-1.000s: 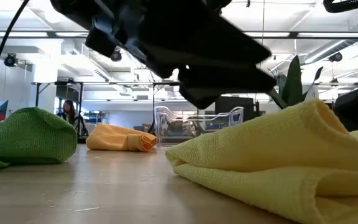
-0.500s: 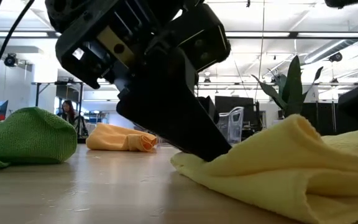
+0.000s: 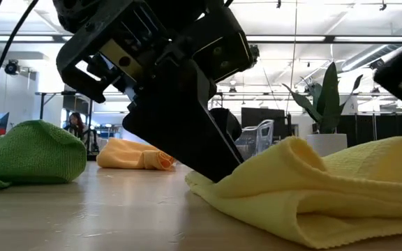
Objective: Fold microfiber towels
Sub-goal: Fold the yellow microfiber towel
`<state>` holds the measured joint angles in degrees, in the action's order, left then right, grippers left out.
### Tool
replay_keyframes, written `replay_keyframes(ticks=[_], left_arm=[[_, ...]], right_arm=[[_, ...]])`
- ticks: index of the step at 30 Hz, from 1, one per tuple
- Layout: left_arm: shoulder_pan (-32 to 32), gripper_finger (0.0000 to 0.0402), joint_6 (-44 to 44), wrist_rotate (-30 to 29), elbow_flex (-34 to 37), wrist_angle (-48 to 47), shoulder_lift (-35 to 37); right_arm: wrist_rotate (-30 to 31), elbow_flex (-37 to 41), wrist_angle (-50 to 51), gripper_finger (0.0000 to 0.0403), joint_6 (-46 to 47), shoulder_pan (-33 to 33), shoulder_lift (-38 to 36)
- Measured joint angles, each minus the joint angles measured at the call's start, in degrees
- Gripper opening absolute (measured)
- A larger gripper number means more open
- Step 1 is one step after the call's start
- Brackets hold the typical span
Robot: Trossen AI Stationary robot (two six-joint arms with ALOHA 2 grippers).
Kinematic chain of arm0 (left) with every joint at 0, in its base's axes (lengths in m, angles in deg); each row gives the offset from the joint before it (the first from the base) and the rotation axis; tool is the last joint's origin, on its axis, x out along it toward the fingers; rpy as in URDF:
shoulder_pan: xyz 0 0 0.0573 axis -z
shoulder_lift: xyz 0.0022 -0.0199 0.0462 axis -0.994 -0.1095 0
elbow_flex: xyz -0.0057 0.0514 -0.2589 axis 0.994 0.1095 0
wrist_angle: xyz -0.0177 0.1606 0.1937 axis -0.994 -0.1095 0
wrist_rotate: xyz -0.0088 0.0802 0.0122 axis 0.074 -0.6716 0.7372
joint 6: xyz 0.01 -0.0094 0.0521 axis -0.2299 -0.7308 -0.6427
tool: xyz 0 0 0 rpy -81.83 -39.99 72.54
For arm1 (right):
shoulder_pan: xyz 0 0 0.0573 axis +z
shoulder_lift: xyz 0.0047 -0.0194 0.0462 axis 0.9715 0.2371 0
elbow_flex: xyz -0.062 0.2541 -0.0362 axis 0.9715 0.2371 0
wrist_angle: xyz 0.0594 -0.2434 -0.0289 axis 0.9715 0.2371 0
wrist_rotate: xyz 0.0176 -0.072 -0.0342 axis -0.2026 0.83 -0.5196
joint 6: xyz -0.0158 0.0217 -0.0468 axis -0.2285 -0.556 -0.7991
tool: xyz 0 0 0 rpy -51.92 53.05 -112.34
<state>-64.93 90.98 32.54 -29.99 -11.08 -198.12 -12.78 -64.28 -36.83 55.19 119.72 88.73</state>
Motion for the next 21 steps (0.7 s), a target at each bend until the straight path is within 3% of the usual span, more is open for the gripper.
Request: replay_keyframes(ticks=[5,14,21], left_arm=[[-0.6,0.0132,-0.6,0.1,0.1,-0.6,0.2],[-1.6,0.0132,-0.6,0.1,0.2,-1.0,0.5],[-1.8,0.0132,-5.6,0.0,0.1,-6.6,1.6]], right_arm=[[3.9,0.0,-0.2,0.0121,-0.5,-3.1,0.3],[2.4,0.0,-2.3,0.0114,-4.5,-12.4,7.0],[0.6,0.0,-1.5,0.0111,-5.8,-15.5,10.3]])
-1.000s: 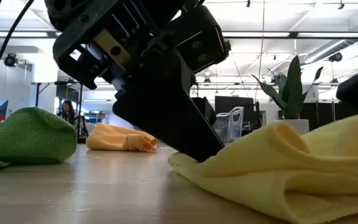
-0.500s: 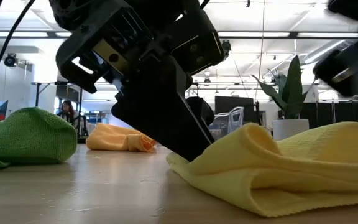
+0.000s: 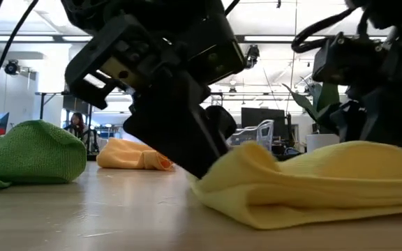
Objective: Fold microfiber towels
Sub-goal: Fold the yellow microfiber towel
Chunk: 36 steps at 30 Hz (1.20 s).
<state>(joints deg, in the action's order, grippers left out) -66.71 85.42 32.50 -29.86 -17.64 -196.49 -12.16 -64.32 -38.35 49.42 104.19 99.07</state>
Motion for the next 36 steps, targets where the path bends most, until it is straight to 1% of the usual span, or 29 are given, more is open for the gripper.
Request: replay_keyframes(ticks=[4,9,15,17,21,25,29,32,36], left_arm=[[-0.6,0.0132,-5.7,-0.6,0.1,-6.0,1.9],[-2.2,0.0132,-11.1,-4.2,0.5,-11.9,4.2],[-5.6,0.0132,-15.6,-12.5,1.3,-18.4,8.2],[-7.1,0.0132,-15.9,-13.9,1.5,-20.4,9.9],[-10.0,0.0132,-15.9,-14.3,1.5,-23.3,14.5],[-11.9,0.0132,-15.9,-14.1,1.3,-23.8,18.4],[-13.0,0.0132,-15.4,-13.6,1.2,-22.2,20.1],[-13.2,0.0132,-16.5,-13.5,1.2,-22.2,19.3],[-13.9,0.0132,-19.4,-13.1,1.3,-21.0,16.7]], right_arm=[[0.0,0.0,0.0,0.0113,-0.8,-1.9,0.4],[0.3,0.0,0.3,0.0111,-1.6,-5.6,0.5],[0.5,0.0,1.1,0.0106,-2.2,-11.4,0.4],[0.5,0.0,1.2,0.0107,-2.2,-13.1,-0.1],[0.5,-1.1,2.3,0.0109,-3.4,-15.7,-2.4],[0.5,-3.5,5.9,0.0107,-5.7,-17.1,-5.1],[0.1,-4.9,6.1,0.0104,-5.4,-17.5,-7.5],[-0.9,-5.0,5.4,0.0105,-2.2,-17.2,-8.5],[-1.0,-5.0,5.2,0.0106,5.9,-15.7,-8.6]])
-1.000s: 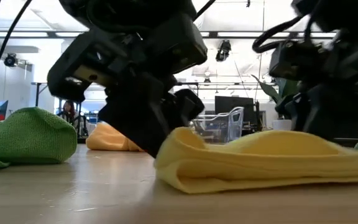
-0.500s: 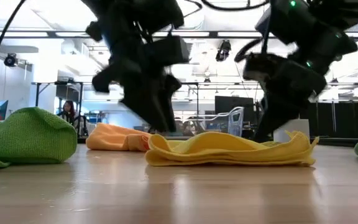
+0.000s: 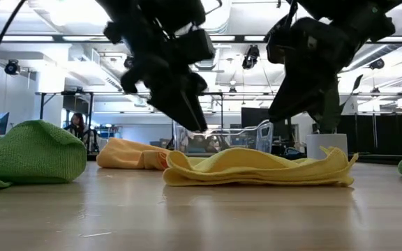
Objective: Fold microfiber towels
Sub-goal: Fold the yellow microfiber towel
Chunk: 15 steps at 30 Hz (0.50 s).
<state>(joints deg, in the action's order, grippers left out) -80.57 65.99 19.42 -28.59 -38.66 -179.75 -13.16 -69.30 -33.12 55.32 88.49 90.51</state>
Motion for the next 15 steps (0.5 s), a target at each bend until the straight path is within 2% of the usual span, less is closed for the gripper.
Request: replay_keyframes(ticks=[6,10,15], left_arm=[[-1.5,0.0132,-6.4,7.9,0.0,4.4,-3.4],[-2.0,0.0132,-9.7,8.6,0.0,5.1,-5.0],[-2.6,0.0132,-11.2,8.6,0.0,5.3,-6.7]], right_arm=[[3.8,0.0,-1.2,0.0096,9.6,5.4,0.2],[8.1,0.0,-1.3,0.0082,15.3,9.3,0.9],[8.9,0.0,-4.2,0.0069,21.8,13.0,4.1]])
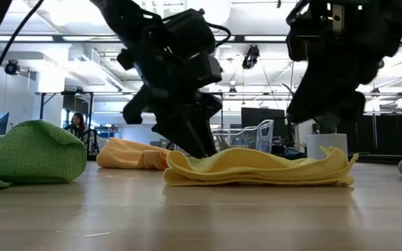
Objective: Fold microfiber towels
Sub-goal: Fold the yellow microfiber towel
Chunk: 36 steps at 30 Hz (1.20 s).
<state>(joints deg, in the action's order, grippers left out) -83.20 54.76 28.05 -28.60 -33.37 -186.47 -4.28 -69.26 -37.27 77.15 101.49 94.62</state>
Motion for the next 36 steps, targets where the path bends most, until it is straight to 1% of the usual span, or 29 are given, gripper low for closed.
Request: replay_keyframes(ticks=[3,7,10,13,16,18,22,25,27,30,34,36], left_arm=[[-0.3,0.0132,0.0,0.1,0.0,-0.4,-0.4],[-0.5,0.0132,0.1,0.2,0.0,-0.8,-0.9],[-0.5,0.0132,0.8,0.9,0.0,-1.2,-0.9],[-0.5,0.0132,3.7,2.7,0.2,-2.4,-0.9],[-0.4,0.0132,8.2,5.8,0.7,-2.7,-0.9],[0.0,0.0132,11.3,8.1,0.9,-2.6,-0.9],[1.6,0.0132,16.0,11.2,0.9,-0.8,-0.8],[3.2,0.0132,19.7,14.8,0.9,3.4,-0.8],[4.2,0.0132,21.5,16.0,0.9,5.9,-0.8],[4.9,0.0132,22.8,15.0,0.9,7.5,0.6],[4.2,0.0132,21.9,8.4,0.7,7.3,3.6],[3.4,0.0132,18.3,4.5,0.7,6.6,4.9]], right_arm=[[0.1,0.0,-3.6,0.0070,2.8,1.2,2.9],[-0.3,-1.7,-2.3,0.0069,5.2,1.7,6.7],[-1.2,-4.1,1.7,0.0070,5.2,1.7,8.9],[-1.4,-5.9,8.2,0.0070,4.8,1.7,10.6],[-1.4,-7.1,13.5,0.0070,2.7,1.1,11.5],[-1.3,-7.2,15.1,0.0070,0.7,0.2,11.6],[0.4,-6.8,15.7,0.0070,-5.5,-2.4,11.3],[1.6,-6.7,15.5,0.0070,-10.8,-5.5,11.3],[1.6,-6.7,15.4,0.0070,-13.5,-7.5,11.2],[1.7,-7.1,15.6,0.0070,-16.3,-9.1,9.7],[1.6,-7.0,15.2,0.0070,-16.8,-9.4,6.1],[1.7,-6.8,15.2,0.0070,-15.0,-8.8,4.7]])
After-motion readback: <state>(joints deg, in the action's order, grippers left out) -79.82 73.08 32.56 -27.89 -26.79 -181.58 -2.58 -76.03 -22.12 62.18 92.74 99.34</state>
